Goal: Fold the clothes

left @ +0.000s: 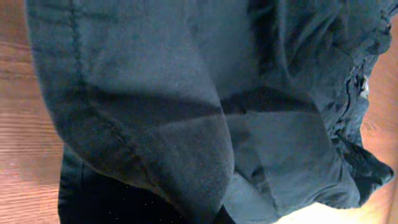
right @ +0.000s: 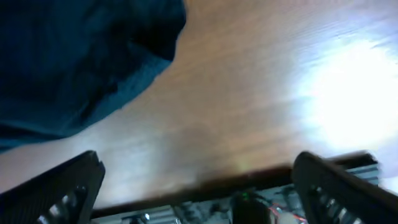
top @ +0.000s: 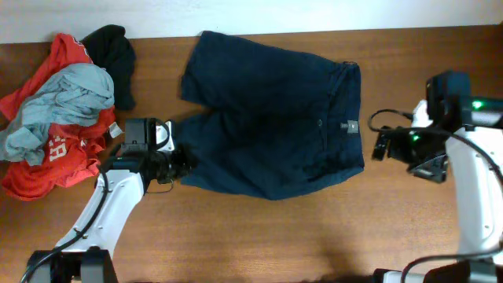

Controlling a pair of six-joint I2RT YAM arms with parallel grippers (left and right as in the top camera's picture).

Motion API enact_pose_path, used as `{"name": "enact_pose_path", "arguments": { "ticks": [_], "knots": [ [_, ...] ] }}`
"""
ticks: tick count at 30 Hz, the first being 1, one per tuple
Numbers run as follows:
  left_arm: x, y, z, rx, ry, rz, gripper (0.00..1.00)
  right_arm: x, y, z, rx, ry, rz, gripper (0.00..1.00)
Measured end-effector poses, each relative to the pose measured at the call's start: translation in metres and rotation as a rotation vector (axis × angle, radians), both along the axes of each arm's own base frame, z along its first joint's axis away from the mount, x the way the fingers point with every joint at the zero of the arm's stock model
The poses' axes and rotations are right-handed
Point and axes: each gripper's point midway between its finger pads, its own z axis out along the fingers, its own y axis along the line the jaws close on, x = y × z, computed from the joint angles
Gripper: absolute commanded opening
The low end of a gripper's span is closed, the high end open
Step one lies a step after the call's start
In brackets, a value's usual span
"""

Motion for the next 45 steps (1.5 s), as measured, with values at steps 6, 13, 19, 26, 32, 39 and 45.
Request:
{"name": "enact_pose_path", "arguments": {
  "ticks": [6,13,19,26,32,39,45],
  "knots": [
    [-0.001,0.002,-0.002,0.016,0.004,0.000,0.01,0.014,0.017,-0.042,0.096,-0.057,0.083,0.85],
    [-0.002,0.003,-0.002,0.020,0.008,0.001,0.01,0.036,0.020,-0.079,0.110,-0.179,0.140,0.70],
    [-0.002,0.003,-0.002,0.021,0.007,-0.001,0.01,0.058,0.022,-0.091,0.116,-0.298,0.157,0.60],
    [-0.003,0.003,-0.003,0.024,0.015,0.000,0.01,0.054,0.025,-0.104,0.131,-0.298,0.160,0.52],
    [-0.003,0.005,-0.004,0.035,0.017,0.005,0.01,0.057,0.034,-0.110,0.129,-0.320,0.191,0.51],
    [-0.003,0.006,-0.005,0.037,0.018,0.006,0.01,0.043,0.049,-0.121,0.150,-0.270,0.225,0.08],
    [-0.005,0.006,-0.005,0.042,0.024,0.008,0.01,0.025,0.041,-0.128,0.133,-0.182,0.154,0.04]
  ]
}}
